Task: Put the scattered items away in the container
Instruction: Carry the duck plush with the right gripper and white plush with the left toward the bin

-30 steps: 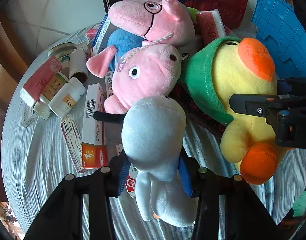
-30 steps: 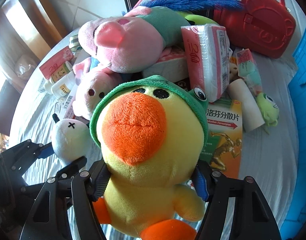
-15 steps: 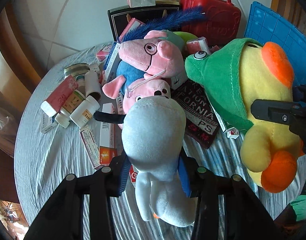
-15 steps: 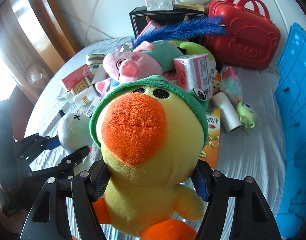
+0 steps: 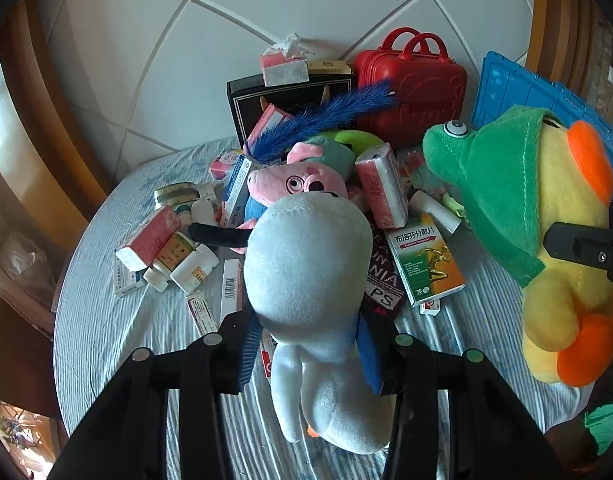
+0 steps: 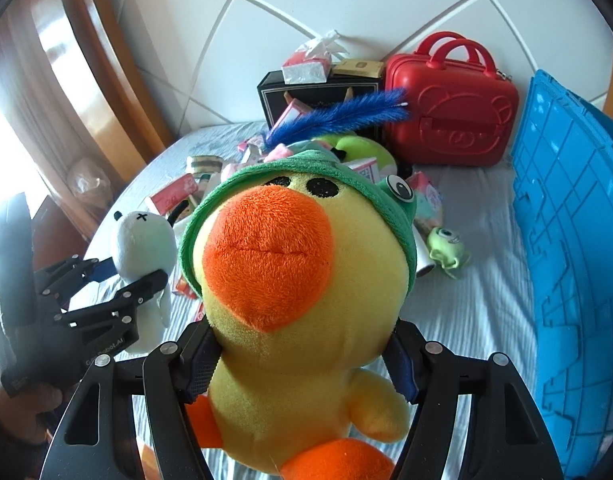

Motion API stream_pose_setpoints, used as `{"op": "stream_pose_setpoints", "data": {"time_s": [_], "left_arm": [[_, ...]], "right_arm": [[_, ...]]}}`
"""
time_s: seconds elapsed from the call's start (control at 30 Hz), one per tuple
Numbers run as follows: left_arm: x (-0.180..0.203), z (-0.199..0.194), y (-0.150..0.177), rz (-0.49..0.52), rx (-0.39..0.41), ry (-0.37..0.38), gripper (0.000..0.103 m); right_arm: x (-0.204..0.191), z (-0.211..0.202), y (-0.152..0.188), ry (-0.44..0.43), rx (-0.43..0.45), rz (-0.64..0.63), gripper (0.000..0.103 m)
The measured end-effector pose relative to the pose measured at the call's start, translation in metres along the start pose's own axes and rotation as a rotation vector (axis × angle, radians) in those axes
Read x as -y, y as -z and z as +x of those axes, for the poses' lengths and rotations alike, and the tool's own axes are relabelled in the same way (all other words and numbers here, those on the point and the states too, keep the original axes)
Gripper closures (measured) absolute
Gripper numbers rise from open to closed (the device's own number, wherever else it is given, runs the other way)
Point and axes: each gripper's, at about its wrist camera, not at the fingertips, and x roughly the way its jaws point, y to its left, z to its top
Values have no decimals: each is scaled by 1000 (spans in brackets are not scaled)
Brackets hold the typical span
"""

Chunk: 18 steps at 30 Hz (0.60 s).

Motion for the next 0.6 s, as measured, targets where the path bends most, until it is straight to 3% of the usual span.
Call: {"op": "stream_pose_setpoints", "data": {"time_s": [0.6], "left_arm": [[61, -76, -58, 48, 145, -7, 61]], "right_arm": [[48, -105, 2, -14, 162, 29, 33]]}}
